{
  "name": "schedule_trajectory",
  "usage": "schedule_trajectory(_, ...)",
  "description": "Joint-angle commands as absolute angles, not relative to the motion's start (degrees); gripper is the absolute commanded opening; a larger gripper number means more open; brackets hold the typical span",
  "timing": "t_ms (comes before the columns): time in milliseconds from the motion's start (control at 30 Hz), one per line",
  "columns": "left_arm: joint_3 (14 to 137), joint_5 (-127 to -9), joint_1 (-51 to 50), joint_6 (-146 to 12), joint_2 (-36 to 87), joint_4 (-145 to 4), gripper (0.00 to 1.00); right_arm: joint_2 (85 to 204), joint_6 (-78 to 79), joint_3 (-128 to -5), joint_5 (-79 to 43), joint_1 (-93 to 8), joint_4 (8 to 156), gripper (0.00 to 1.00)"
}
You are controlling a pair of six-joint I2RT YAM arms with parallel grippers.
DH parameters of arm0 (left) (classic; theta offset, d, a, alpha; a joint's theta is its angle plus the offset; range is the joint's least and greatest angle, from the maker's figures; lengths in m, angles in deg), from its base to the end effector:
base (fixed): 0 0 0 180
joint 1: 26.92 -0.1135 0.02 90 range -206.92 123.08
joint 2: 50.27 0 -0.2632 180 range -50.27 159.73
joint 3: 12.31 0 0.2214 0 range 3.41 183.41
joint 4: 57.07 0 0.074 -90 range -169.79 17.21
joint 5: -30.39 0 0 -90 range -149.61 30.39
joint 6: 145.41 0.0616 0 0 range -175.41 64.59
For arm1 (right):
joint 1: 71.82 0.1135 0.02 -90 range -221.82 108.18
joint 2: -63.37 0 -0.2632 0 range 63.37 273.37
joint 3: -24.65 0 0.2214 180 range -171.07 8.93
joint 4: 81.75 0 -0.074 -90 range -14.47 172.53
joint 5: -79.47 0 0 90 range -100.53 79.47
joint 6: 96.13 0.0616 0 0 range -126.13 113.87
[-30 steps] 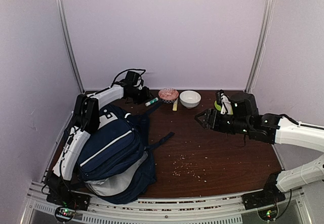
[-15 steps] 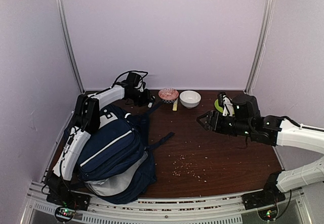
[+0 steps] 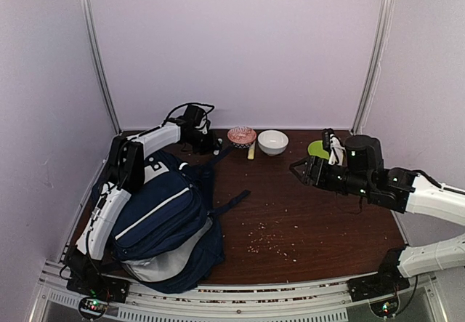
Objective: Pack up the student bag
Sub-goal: Pick up the stationery from the center of the board.
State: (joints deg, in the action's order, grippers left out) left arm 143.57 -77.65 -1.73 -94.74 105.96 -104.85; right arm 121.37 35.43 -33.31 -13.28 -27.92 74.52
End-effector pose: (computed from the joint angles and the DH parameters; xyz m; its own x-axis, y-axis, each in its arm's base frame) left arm 0.5084 -0.2602 0.1195 -0.8963 -0.2444 -0.3701 0.0306 0.7984 -0.6014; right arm 0.1608 0.1588 0.2819 -0.6978 0.2481 -0.6720 -0.3492 0.7012 0.6216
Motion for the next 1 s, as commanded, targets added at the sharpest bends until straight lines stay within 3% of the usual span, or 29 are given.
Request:
schedule_trajectory(0,145.1,-77.0,-1.6,-94.2,106.1,-108.2,0.62,119.4,34.2,-32.2,-12.0,-28.7,73.3,0.72)
schedule_trajectory(100,145.3,-77.3,-1.7,-94.1,106.1,-108.5,0.59,118.4,34.0,-32.0,-12.0,-29.1,73.0,0.72)
schedule_trajectory(233,146.0,-77.7,-1.6,-94.1,106.5,-109.4,0.47,116.9,33.5,-31.7,-11.6,-29.5,72.5,0.72)
schedule_trajectory(433,146.0,-78.4,-1.6,-93.7,106.5,-109.9,0.43,115.8,33.2,-31.2,-11.4,-30.2,72.2,0.72)
schedule_trajectory(600,145.4,-78.9,-1.5,-93.9,106.3,-109.3,0.33,115.9,33.3,-30.9,-11.7,-30.3,72.5,0.72)
schedule_trajectory(733,138.0,-81.2,-1.3,-95.6,102.6,-101.8,0.25,116.0,33.3,-30.8,-11.6,-30.4,72.4,0.72)
schedule_trajectory(967,127.3,-81.1,-1.0,-94.0,92.9,-97.0,0.22,116.4,33.5,-30.7,-11.6,-30.5,72.5,0.72)
